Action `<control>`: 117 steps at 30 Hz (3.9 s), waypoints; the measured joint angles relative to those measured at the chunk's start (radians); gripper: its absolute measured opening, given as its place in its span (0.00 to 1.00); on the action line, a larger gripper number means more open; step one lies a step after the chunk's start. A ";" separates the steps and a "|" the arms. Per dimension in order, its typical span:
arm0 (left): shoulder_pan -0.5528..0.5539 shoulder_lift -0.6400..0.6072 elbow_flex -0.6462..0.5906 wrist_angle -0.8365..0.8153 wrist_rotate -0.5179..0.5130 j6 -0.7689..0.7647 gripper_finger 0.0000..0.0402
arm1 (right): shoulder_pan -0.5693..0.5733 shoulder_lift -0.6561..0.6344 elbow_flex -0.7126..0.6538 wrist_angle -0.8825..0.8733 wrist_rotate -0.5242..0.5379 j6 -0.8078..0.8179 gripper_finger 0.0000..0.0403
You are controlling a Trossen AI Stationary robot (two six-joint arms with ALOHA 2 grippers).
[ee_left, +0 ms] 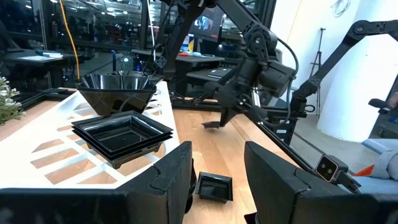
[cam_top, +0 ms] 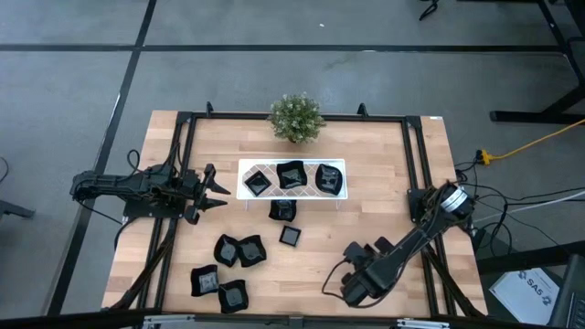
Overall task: Pick & Place Mini shaped plates
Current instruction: Stack the black square plate on top of the black square plate on the shelf
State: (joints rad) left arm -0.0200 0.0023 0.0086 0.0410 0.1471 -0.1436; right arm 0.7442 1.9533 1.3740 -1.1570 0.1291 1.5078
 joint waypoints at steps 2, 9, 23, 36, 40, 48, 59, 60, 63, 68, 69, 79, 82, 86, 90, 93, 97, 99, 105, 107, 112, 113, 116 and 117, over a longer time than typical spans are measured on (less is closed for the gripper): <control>0.000 0.000 0.000 0.000 0.000 0.000 0.36 | -0.017 0.000 0.015 0.005 0.027 -0.056 0.02; 0.000 0.000 0.000 0.000 0.000 0.000 0.36 | -0.065 0.000 0.068 0.072 0.141 -0.282 0.01; 0.000 0.000 0.000 0.000 0.000 0.000 0.36 | -0.105 0.000 0.157 0.158 0.250 -0.630 0.02; 0.000 0.000 0.000 0.000 0.000 0.000 0.36 | -0.161 0.000 0.165 0.330 0.300 -0.919 0.02; 0.000 0.000 0.000 0.000 0.000 0.000 0.36 | -0.182 0.000 0.165 0.393 0.299 -1.029 0.02; 0.000 0.000 0.000 0.000 0.000 0.000 0.36 | -0.220 0.000 0.165 0.475 0.299 -1.197 0.02; 0.000 0.000 0.000 0.000 0.000 0.000 0.36 | -0.277 0.000 0.165 0.574 0.265 -1.415 0.02; 0.000 0.000 0.000 0.000 0.000 0.000 0.36 | -0.282 0.000 0.165 0.585 0.260 -1.435 0.02; 0.000 0.000 0.000 0.000 0.000 0.000 0.36 | -0.295 0.000 0.165 0.623 0.260 -1.502 0.02; 0.000 0.000 0.000 0.000 0.000 0.000 0.36 | -0.313 0.000 0.165 0.701 0.261 -1.631 0.02; 0.000 0.000 0.000 0.000 0.000 0.000 0.36 | -0.318 0.000 0.165 0.716 0.261 -1.658 0.02; 0.000 0.000 0.000 0.000 0.000 0.000 0.36 | -0.373 0.000 0.165 0.878 0.262 -1.904 0.02; 0.000 0.000 0.000 0.000 0.000 0.000 0.36 | -0.392 0.000 0.165 0.934 0.263 -1.984 0.02; 0.000 0.000 0.000 0.000 0.000 0.000 0.36 | -0.417 0.000 0.165 1.006 0.277 -2.125 0.02; 0.000 0.000 0.000 0.000 0.000 0.000 0.36 | -0.444 0.000 0.165 1.073 0.341 -2.277 0.02; 0.000 0.000 0.000 0.000 0.000 0.000 0.36 | -0.472 0.000 0.165 1.103 0.373 -2.349 0.02; 0.000 0.000 0.000 0.000 0.000 0.000 0.36 | -0.515 0.000 0.165 1.108 0.377 -2.380 0.02; 0.000 0.000 0.000 0.000 0.000 0.000 0.36 | -0.534 0.000 0.165 1.108 0.377 -2.380 0.02; 0.000 0.000 0.000 0.000 0.000 0.000 0.36 | -0.571 0.000 0.165 1.108 0.377 -2.380 0.02; 0.000 0.000 0.000 0.000 0.000 0.000 0.36 | -0.573 0.000 0.165 1.107 0.376 -2.379 0.02; 0.000 0.000 0.000 0.000 0.000 0.000 0.36 | -0.575 0.000 0.165 1.078 0.376 -2.377 0.02; 0.000 0.000 0.000 0.000 0.000 0.000 0.36 | -0.576 0.000 0.165 1.074 0.376 -2.377 0.03; 0.000 0.000 0.000 0.000 0.000 0.000 0.36 | -0.580 0.000 0.165 1.060 0.378 -2.375 0.05; 0.000 0.000 0.000 0.000 0.000 0.000 0.36 | -0.582 0.000 0.165 1.055 0.389 -2.373 0.06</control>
State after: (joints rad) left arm -0.0198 0.0022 0.0083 0.0409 0.1472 -0.1436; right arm 0.1622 1.9533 1.5391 -0.1020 0.5183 -0.8652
